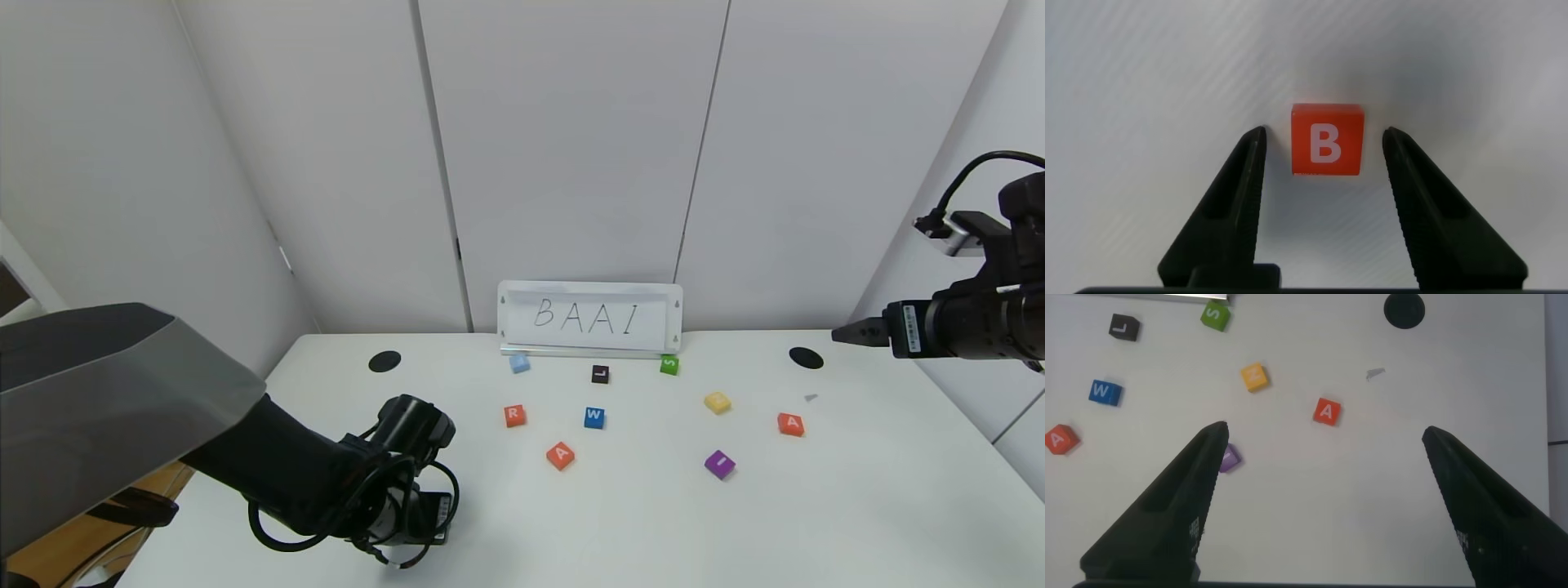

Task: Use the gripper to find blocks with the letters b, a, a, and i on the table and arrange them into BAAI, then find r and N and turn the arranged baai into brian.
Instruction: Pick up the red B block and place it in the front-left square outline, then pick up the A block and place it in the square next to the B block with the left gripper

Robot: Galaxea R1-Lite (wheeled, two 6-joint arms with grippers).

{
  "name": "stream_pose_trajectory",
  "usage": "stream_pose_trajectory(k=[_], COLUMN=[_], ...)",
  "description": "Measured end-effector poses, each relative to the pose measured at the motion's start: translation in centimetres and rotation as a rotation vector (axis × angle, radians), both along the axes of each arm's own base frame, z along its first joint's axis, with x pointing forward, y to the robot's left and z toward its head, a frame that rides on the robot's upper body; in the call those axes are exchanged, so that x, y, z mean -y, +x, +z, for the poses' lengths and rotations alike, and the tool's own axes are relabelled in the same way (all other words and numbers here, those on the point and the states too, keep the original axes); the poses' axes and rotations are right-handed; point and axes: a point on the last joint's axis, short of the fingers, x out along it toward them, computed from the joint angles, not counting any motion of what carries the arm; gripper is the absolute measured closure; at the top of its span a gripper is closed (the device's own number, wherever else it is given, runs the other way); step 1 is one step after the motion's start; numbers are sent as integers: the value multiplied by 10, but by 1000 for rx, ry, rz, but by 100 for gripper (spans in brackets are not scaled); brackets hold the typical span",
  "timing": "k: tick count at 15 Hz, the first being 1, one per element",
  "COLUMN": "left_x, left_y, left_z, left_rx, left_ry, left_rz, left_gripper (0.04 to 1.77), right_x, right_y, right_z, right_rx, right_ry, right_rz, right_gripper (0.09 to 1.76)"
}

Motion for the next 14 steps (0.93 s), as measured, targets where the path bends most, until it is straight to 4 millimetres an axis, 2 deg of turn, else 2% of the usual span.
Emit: stream_pose_trajectory(k=[5, 11, 14], left_x=[0, 0, -3], left_y=[0, 0, 1], left_z=[0, 5, 16], left_rx=[4, 20, 53], left_ry=[-1, -10, -26], left_rz=[0, 3, 10], left_gripper=[42, 25, 20], right_x=[0, 0, 0], right_y=[0, 0, 1], right_z=[0, 0, -1], right_rx=[1, -1, -4], right_ry=[0, 0, 0], right_rz=[-2, -1, 0], right_gripper=[14, 14, 14])
